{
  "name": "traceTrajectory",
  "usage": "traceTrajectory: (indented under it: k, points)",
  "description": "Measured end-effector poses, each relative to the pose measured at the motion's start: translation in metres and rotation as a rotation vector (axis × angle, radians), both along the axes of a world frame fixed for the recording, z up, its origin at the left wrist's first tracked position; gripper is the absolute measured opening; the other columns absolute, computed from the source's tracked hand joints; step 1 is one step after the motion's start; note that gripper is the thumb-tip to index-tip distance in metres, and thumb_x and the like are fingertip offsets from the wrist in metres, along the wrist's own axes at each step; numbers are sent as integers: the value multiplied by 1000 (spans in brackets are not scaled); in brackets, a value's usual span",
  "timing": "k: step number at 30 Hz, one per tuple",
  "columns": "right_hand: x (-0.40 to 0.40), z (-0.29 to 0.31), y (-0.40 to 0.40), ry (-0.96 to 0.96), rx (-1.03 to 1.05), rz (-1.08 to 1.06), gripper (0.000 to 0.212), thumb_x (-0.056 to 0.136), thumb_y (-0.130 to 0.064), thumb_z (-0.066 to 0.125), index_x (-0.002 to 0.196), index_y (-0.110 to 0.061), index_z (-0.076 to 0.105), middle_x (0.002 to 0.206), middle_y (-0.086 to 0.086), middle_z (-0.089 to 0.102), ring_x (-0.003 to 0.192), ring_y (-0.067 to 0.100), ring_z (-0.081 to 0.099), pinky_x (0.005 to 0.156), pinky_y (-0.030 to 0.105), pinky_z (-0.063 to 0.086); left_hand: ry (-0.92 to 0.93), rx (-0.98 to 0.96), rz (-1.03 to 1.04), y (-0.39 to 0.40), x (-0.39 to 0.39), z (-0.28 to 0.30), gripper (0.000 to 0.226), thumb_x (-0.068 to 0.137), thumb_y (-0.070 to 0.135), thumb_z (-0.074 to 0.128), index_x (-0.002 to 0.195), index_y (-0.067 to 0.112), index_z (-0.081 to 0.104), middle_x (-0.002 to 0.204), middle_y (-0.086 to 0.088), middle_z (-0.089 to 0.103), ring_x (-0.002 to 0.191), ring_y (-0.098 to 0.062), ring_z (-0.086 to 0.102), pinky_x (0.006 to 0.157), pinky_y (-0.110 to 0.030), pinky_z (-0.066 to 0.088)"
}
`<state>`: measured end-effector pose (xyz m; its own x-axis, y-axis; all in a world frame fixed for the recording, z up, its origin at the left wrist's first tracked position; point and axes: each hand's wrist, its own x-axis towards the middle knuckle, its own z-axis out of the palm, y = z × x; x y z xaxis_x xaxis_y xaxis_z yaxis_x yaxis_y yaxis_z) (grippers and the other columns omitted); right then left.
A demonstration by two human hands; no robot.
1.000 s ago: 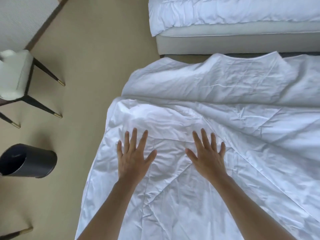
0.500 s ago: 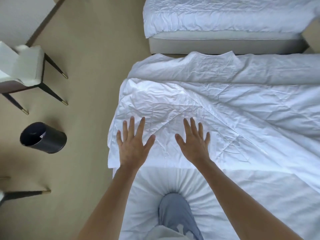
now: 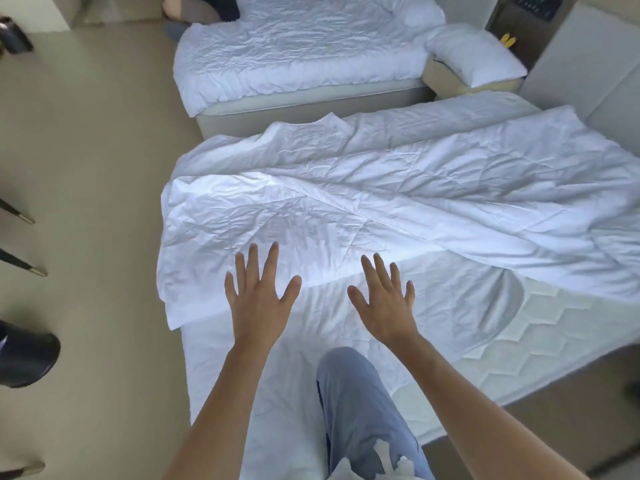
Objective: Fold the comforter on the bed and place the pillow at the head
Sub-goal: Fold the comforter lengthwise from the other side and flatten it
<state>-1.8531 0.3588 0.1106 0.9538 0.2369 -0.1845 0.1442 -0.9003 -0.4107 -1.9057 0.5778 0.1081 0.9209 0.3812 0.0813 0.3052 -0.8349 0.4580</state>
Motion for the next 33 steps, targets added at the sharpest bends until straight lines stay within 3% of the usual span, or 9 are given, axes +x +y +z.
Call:
traceTrajectory:
  k: [4,10,18,22,26,33]
  points:
    - [-25,7,-65,7,-31,-130,69,102,-60,26,162,-34,4,171,-7,-2,158,28,-6,123,61,1,-29,-56,-109,-60,5,6,74,92,70,29,158,39,17,169,-1,10,156,-25,1,123,-51,3]
    - [-43,14,-164,9,1,-305,71,101,-63,27,162,-33,5,171,-8,-2,158,27,-5,123,59,1,4,-158,-236,-156,13,7,70,97,56,47,158,39,17,169,-1,10,156,-24,0,124,-50,2]
    - [-31,-13,-347,85,232,-627,71,101,-59,34,161,-28,12,171,-5,10,157,24,11,122,58,15,88,-287,-353,-328,63,-6,67,99,52,47,158,35,21,168,-4,16,156,-26,5,124,-51,9]
    - [-9,-28,-456,107,332,-719,71,102,-56,39,161,-23,17,169,0,20,154,25,23,120,55,24,141,-386,-337,-430,98,-20,67,99,54,45,158,34,20,169,-2,14,156,-24,6,123,-51,11]
    - [27,-18,-566,87,408,-796,74,101,-56,42,161,-20,19,167,3,25,152,26,28,120,51,28,194,-542,-305,-545,134,-20,80,88,71,37,158,35,22,168,1,19,155,-20,12,122,-48,15]
    - [98,-10,-687,46,437,-871,72,102,-54,43,160,-19,20,166,3,28,150,29,32,119,51,30,203,-852,-209,-668,206,-27,61,100,47,49,156,35,26,164,5,26,149,-17,28,120,-43,29]
